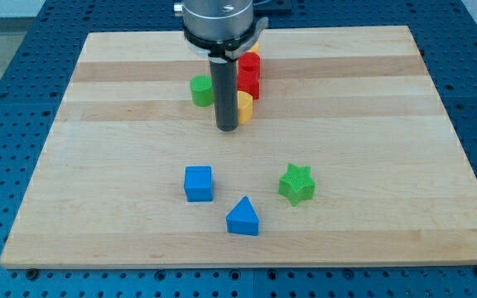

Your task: Push yellow heart below red star

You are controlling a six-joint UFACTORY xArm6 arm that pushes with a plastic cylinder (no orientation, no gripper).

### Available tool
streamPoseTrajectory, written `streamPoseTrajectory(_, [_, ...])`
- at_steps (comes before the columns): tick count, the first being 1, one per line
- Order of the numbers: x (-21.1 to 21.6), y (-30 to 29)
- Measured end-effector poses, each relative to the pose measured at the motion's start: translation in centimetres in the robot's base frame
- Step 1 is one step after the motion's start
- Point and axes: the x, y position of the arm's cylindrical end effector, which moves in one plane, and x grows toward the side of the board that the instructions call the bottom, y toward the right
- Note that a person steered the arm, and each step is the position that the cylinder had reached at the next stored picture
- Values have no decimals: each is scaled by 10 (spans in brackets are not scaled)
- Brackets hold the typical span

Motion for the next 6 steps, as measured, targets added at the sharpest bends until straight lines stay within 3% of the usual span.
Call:
streamPoseTrajectory(3, [-20, -18])
streamPoseTrajectory(6, [-20, 3])
